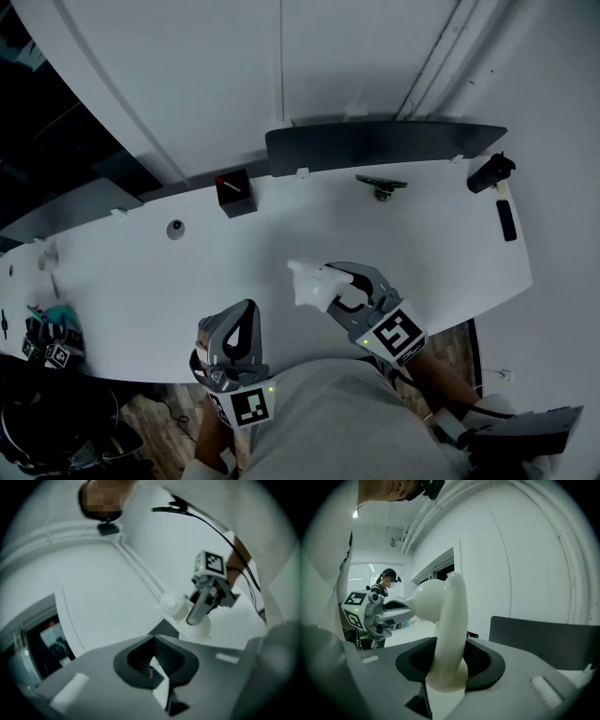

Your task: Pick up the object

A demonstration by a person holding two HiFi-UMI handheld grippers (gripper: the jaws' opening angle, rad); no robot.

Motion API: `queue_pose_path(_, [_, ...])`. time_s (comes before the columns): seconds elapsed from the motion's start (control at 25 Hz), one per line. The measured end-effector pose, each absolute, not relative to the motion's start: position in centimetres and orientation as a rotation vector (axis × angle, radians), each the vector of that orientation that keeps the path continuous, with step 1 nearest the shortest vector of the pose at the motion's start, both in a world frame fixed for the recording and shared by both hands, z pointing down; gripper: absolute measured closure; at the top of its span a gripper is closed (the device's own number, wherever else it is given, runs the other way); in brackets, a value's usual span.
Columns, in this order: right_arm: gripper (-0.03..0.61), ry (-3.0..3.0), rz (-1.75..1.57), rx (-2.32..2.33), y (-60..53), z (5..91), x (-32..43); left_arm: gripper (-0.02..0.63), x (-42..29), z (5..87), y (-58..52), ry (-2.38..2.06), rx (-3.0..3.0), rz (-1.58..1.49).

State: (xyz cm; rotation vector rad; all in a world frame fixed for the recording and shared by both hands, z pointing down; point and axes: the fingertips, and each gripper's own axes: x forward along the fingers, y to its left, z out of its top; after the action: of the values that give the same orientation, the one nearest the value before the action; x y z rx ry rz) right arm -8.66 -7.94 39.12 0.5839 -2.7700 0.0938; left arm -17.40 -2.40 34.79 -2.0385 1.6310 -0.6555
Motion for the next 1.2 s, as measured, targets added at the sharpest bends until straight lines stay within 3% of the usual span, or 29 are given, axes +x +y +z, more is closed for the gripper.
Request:
queue_pose_path(0.24, [0.407,-2.811,0.216,0.612,-5.7,39.5,-10.2,0.614,-20.0,41.1,-3.6,2.161,-2.552,-0.212])
queue_pose_path(1.2, [0.416,-2.836,0.317,0.76,-4.9,38.9,-10.0,0.614,-19.5,42.1,-2.3,2.075,-2.65,-0.249])
